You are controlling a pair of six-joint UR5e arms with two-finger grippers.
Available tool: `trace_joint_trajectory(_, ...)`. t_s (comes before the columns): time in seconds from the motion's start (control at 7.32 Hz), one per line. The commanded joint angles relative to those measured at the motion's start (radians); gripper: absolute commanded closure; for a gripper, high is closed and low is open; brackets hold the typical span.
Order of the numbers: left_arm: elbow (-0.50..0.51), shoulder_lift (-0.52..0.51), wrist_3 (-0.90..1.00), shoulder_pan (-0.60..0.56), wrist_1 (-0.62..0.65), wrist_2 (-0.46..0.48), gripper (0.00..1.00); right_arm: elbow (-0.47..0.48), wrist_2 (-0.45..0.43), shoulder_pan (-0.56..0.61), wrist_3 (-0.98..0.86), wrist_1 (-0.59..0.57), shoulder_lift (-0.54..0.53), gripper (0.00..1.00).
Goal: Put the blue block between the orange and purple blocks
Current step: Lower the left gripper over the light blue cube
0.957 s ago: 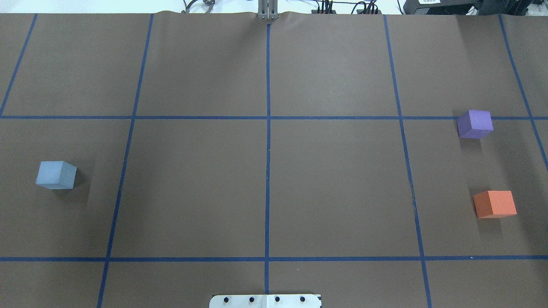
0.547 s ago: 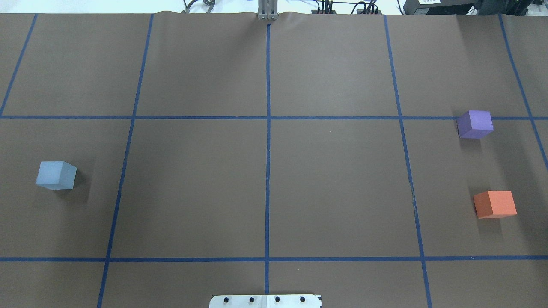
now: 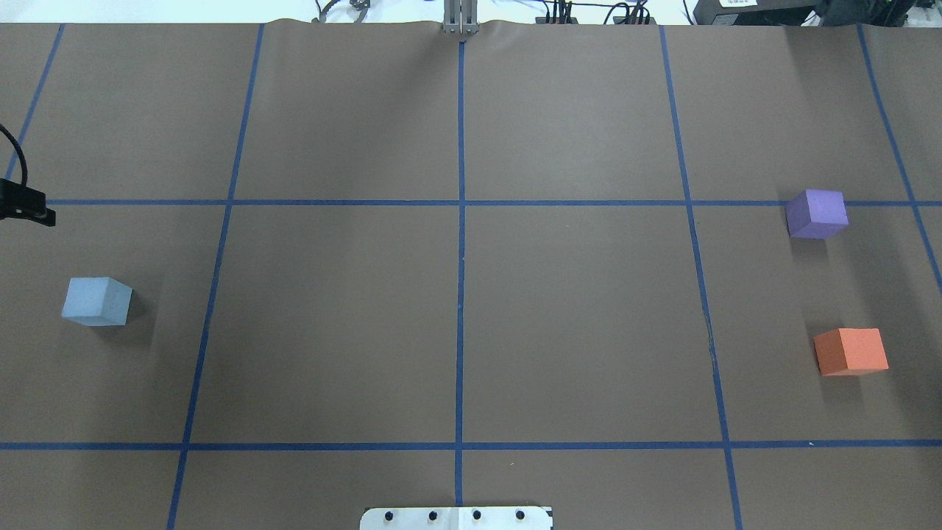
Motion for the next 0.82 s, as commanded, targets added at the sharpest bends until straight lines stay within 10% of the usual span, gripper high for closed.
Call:
trace_joint_trajectory(0.0,0.001,0.05,-0.086,0.139,-0.101,0.114,0.0,-0.005,0.002,-0.001,0.003,0.0,0.005,0.0)
trace_joint_trajectory(0.68,0.035,0.058,-0.083,0.255,-0.106,0.188,0.0,-0.004,0.007,-0.001,0.003,0.0,0.005,0.0)
